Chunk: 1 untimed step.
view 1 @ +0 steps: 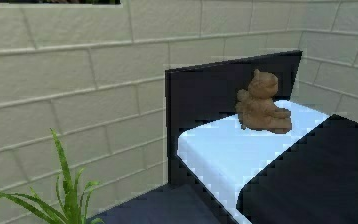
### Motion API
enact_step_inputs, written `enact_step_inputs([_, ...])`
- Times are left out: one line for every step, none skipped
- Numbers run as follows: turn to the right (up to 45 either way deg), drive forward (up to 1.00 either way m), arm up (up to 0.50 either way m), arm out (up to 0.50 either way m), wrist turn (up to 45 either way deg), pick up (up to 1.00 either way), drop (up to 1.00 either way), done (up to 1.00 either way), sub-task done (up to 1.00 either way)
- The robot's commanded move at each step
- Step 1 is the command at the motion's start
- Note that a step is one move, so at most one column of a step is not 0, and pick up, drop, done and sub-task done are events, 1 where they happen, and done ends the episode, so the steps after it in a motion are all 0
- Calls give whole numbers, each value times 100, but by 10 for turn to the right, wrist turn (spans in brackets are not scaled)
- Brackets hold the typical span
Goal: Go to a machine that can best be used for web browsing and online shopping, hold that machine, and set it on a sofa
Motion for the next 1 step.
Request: enact_step_inputs([0, 0, 0, 0, -450, 0, 0, 0, 0])
